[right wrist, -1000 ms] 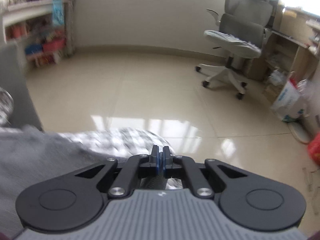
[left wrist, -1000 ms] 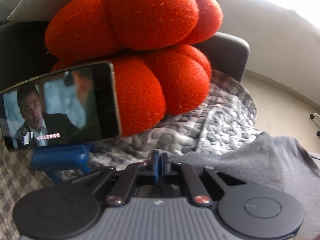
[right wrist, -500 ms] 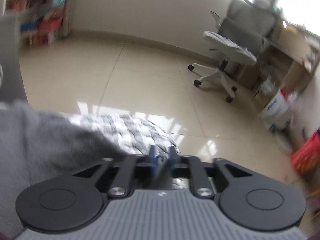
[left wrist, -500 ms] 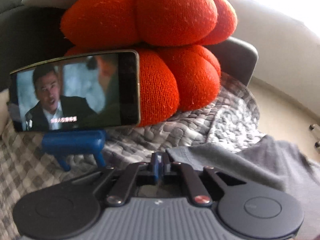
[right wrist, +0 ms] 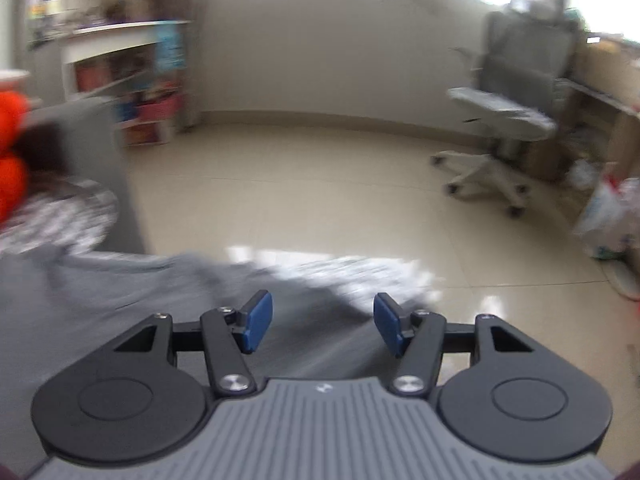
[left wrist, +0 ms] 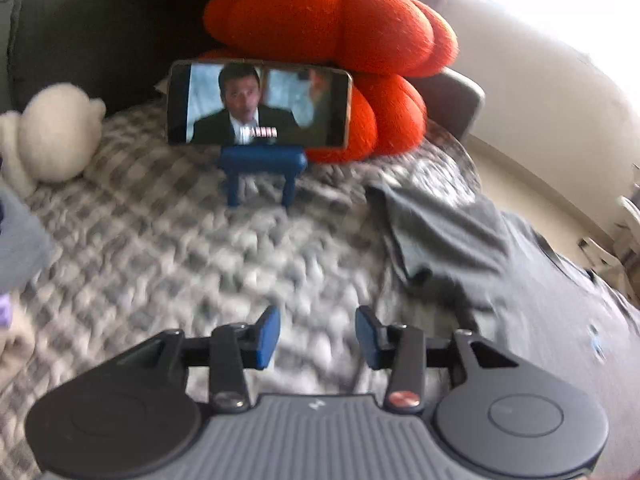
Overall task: Fold clothes
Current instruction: 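Grasp the shirt edge beside the folded sleeve with the left gripper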
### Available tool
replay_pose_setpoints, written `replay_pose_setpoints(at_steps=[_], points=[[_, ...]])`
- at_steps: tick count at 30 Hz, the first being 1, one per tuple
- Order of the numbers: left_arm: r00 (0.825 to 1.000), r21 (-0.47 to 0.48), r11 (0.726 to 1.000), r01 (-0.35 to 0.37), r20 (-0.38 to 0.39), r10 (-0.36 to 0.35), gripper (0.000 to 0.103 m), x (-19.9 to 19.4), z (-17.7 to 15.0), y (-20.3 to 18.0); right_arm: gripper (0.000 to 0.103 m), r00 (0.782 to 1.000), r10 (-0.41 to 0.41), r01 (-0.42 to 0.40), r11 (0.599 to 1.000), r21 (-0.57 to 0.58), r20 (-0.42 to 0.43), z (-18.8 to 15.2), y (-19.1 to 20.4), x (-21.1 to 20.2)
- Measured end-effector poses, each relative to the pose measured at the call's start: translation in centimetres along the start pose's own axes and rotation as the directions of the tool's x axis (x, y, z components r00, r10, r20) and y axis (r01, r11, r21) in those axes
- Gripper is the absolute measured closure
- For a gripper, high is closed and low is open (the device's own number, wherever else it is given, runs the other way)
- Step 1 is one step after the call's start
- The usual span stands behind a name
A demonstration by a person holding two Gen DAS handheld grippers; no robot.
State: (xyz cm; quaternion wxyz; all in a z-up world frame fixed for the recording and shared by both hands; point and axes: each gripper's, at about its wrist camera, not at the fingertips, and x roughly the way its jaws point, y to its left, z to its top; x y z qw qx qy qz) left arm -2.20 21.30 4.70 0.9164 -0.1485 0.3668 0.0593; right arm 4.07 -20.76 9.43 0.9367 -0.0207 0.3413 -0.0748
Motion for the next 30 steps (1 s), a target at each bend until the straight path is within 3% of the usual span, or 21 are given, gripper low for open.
replay_pose_setpoints(at_steps=[4, 9, 14, 17, 22, 26, 30], points=[[0.998, 0.084, 0.994, 0.069, -0.015, -0.068, 0.059, -1.3, -1.2, -1.5, 0.043, 0.989, 0.142, -0.145, 0.988, -0.058, -0.049, -1.4, 3.7, -1.0], [0.989, 0.116, 0.983, 0.143, -0.058, -0.137, 0.056, -1.1, -2.5, -3.9, 0.043, 0.946, 0.300, -0.314, 0.942, -0.120, -0.121, -3.1, 8.2, -2.2], [0.988, 0.173, 0.975, 0.138, -0.097, -0.122, 0.056, 0.0, -4.3, -5.1, 0.043, 0.952, 0.256, -0.279, 0.951, -0.130, -0.167, -5.5, 6.8, -1.8], [0.991, 0.224, 0.967, 0.119, -0.086, -0.102, 0.056, 0.0, -5.1, -5.1, 0.041, 0.960, 0.239, -0.253, 0.964, -0.087, -0.145, -6.4, 3.4, -2.2], [0.993, 0.213, 0.972, 0.096, -0.094, -0.077, 0.056, -0.1, -4.9, -4.4, 0.043, 0.971, 0.206, -0.207, 0.978, 0.011, -0.118, -7.8, -2.5, -3.3], [0.993, 0.208, 0.974, 0.089, -0.093, -0.070, 0.065, -0.2, -4.8, -4.1, 0.044, 0.980, 0.171, -0.170, 0.985, 0.022, -0.103, -9.0, -4.6, -3.9], [0.994, 0.201, 0.975, 0.093, -0.079, -0.078, 0.072, -0.8, -4.1, -4.5, 0.044, 0.988, 0.136, -0.137, 0.991, -0.003, -0.080, -9.2, -4.1, -5.1]])
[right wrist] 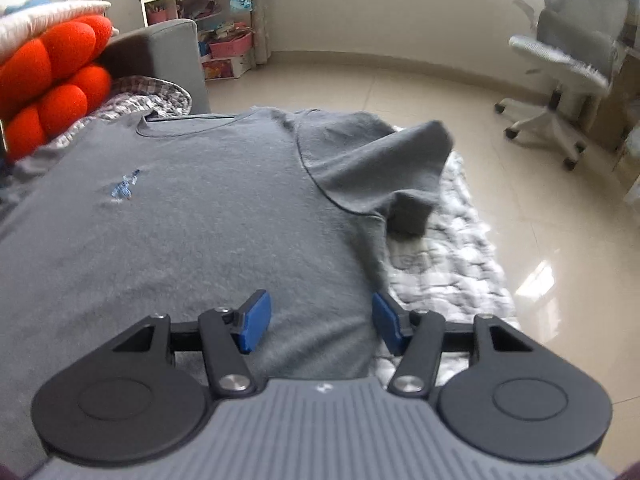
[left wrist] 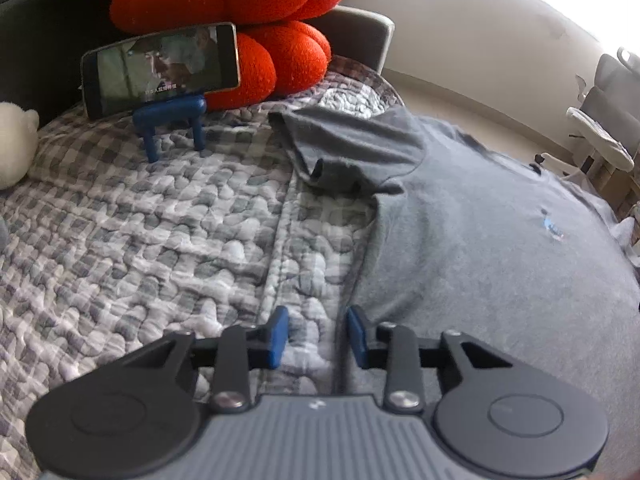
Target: Fold clothes
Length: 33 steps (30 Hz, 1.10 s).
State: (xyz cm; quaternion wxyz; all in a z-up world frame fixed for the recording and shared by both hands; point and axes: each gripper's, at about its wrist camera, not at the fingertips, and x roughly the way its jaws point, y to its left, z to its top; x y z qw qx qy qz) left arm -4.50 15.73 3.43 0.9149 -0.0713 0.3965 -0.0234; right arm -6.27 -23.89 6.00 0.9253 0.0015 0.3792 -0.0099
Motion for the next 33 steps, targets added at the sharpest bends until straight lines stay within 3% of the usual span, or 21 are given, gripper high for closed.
replay_pose_setpoints(at_steps=[6, 7, 8, 9, 11, 15, 20, 22, 25, 29, 33], points=[[0.998, -0.014, 0.998, 0.057, 0.016, -0.057, 0.072, 0.9, 1.3, -0.6, 0.044, 0.997, 0.077, -0.077, 0.996, 0.034, 0.003, -1.6, -0.1, -1.0], [0.999, -0.015, 0.998, 0.054, 0.005, -0.054, 0.076, 1.5, 1.3, -0.8, 0.044, 0.997, 0.078, -0.078, 0.997, 0.029, -0.002, -1.9, -0.1, -1.0], [0.999, -0.012, 0.999, 0.044, -0.009, -0.044, 0.091, 2.1, 1.3, -0.9, 0.044, 0.998, 0.066, -0.066, 0.998, 0.010, 0.008, -2.2, 0.1, -1.0], [0.999, -0.008, 0.999, 0.038, -0.012, -0.038, 0.098, 2.4, 1.2, -0.9, 0.045, 0.998, 0.058, -0.058, 0.998, 0.005, 0.009, -2.2, 0.2, -1.0], [0.999, -0.007, 0.999, 0.035, -0.002, -0.035, 0.100, 2.3, 1.1, -0.7, 0.046, 0.999, 0.043, -0.043, 0.999, 0.025, 0.003, -2.0, 0.0, -0.9], [0.999, -0.021, 0.999, 0.038, 0.011, -0.038, 0.101, 2.0, 1.1, 0.0, 0.049, 1.000, 0.026, -0.024, 0.997, 0.078, -0.015, -1.4, 0.1, -1.3], [0.999, -0.020, 0.999, 0.043, 0.015, -0.043, 0.101, 2.1, 1.0, 0.1, 0.048, 0.998, 0.059, -0.058, 0.998, 0.032, -0.022, -0.9, 2.4, -1.4], [0.999, 0.009, 0.999, 0.037, 0.017, -0.037, 0.100, 2.1, 0.9, -0.3, 0.045, 0.999, 0.028, -0.028, 1.000, 0.010, -0.044, -1.1, 3.4, -0.7], [0.998, -0.024, 0.998, 0.054, 0.012, -0.054, 0.098, 1.9, 1.2, 0.1, 0.043, 0.998, -0.001, 0.001, 1.000, 0.005, -0.055, -0.9, 4.5, -0.5], [0.997, -0.085, 0.994, 0.073, 0.018, -0.072, 0.097, 1.2, 1.6, 1.3, 0.044, 0.998, 0.038, -0.038, 0.999, -0.002, -0.042, -0.1, 5.9, -1.4], [0.997, -0.086, 0.993, 0.081, 0.025, -0.079, 0.096, -0.2, 1.3, 2.1, 0.044, 0.993, 0.102, -0.104, 0.994, -0.024, -0.060, 0.2, 8.3, -1.8]])
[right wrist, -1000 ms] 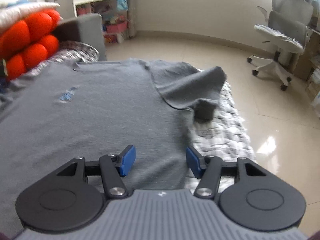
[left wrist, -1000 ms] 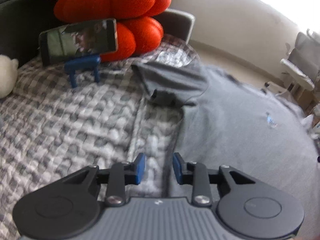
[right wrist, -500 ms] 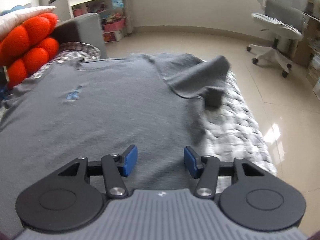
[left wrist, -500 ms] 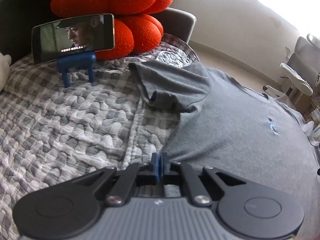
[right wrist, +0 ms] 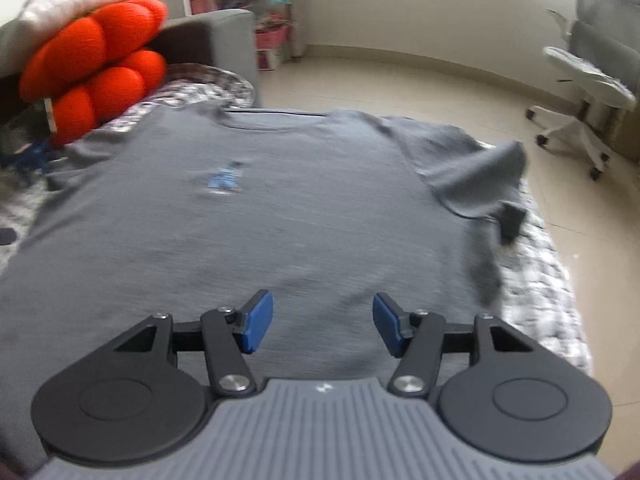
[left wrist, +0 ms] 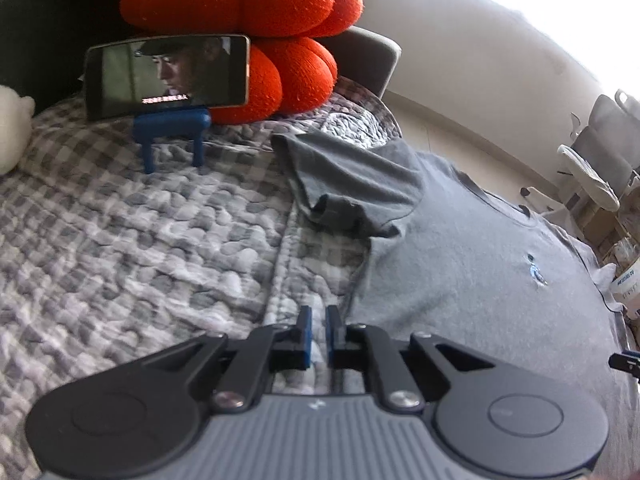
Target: Fold clothes
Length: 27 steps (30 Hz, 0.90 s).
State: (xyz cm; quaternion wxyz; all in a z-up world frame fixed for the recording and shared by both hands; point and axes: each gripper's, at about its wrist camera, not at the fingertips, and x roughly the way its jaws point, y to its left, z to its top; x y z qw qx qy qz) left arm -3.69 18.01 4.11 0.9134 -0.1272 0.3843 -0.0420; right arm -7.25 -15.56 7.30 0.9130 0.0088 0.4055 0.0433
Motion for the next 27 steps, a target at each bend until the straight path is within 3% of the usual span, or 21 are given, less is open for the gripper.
replay_pose_setpoints(at_steps=[6, 9, 16, 20, 25, 27], points=[[0.997, 0.007, 0.997, 0.081, -0.014, -0.081, 0.096, -0.9, -1.6, -0.4, 0.043, 0.993, 0.098, -0.099, 0.995, -0.021, -0.062, 0.0, 3.5, 1.0], [0.998, 0.054, 0.997, 0.061, -0.034, -0.059, 0.096, -0.3, -2.7, -1.2, 0.043, 0.986, 0.140, -0.143, 0.989, -0.029, -0.091, 0.0, 5.1, 1.4], [0.998, 0.052, 0.998, 0.031, -0.055, -0.028, 0.095, 0.2, -2.8, -0.8, 0.041, 0.987, 0.118, -0.123, 0.991, -0.045, -0.107, 0.1, 5.6, 2.0], [0.999, 0.089, 0.996, 0.006, -0.053, -0.001, 0.095, 0.4, -3.1, -1.3, 0.021, 0.985, 0.146, -0.147, 0.989, -0.003, -0.090, -0.4, 5.6, 2.2], [0.999, 0.105, 0.994, -0.002, -0.053, 0.007, 0.095, 0.5, -3.2, -1.4, 0.015, 0.988, 0.133, -0.134, 0.991, -0.006, -0.083, -0.8, 6.6, 2.2], [0.998, 0.107, 0.994, -0.005, -0.059, 0.011, 0.095, 0.5, -3.2, -1.5, 0.006, 0.984, 0.153, -0.154, 0.988, -0.009, -0.089, -1.0, 7.0, 2.0]])
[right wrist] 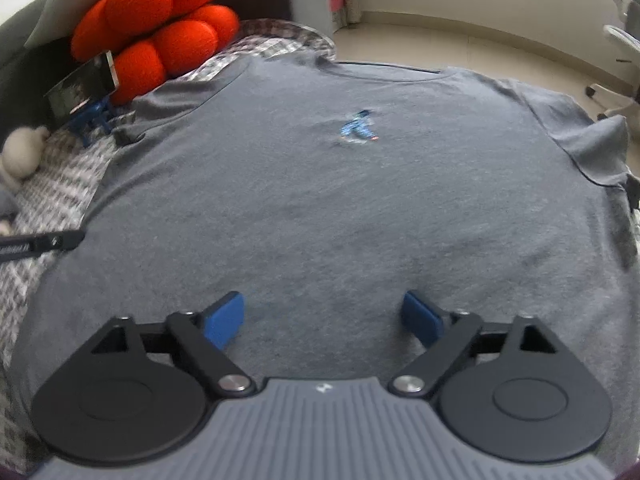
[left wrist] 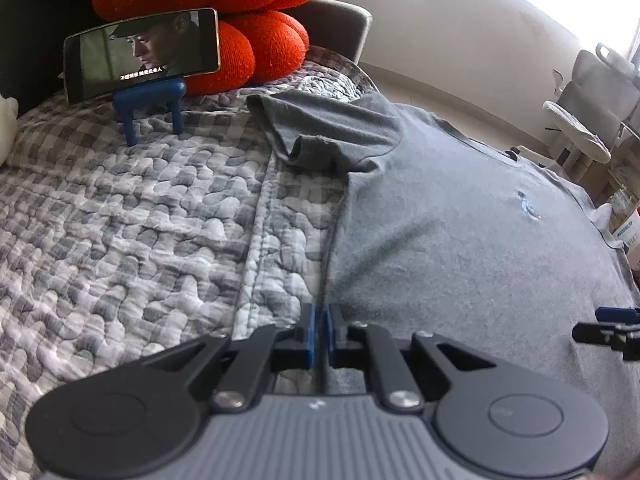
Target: Fold clothes
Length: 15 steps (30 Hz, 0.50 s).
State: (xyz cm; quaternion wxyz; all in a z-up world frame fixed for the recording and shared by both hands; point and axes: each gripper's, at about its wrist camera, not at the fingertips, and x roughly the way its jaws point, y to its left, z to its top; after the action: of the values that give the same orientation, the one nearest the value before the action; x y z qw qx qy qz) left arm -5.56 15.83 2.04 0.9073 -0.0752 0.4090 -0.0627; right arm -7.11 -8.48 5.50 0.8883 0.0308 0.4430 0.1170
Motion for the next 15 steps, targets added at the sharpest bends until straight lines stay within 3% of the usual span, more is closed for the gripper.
replay_pose_setpoints(at_steps=[2, 11, 13, 15], points=[[1.000, 0.003, 1.000, -0.004, -0.007, 0.004, 0.095, 0.0, 0.1, -0.1, 0.006, 1.000, 0.012, -0.012, 1.000, -0.001, -0.002, -0.2, 0.2, -0.2], [0.999, -0.008, 1.000, -0.018, -0.035, 0.018, 0.095, 0.3, 0.5, -0.2, 0.011, 0.987, -0.132, 0.121, 0.986, 0.119, 0.088, -1.5, -3.7, -1.8], [0.999, -0.011, 1.000, -0.018, -0.040, 0.017, 0.095, 0.3, 0.5, -0.2, 0.015, 0.983, -0.152, 0.136, 0.980, 0.144, 0.104, -2.0, -5.2, -2.4], [0.999, -0.010, 1.000, -0.020, -0.041, 0.020, 0.095, 0.3, 0.5, -0.3, 0.027, 0.979, -0.165, 0.143, 0.975, 0.168, 0.119, -2.7, -7.2, -3.2]])
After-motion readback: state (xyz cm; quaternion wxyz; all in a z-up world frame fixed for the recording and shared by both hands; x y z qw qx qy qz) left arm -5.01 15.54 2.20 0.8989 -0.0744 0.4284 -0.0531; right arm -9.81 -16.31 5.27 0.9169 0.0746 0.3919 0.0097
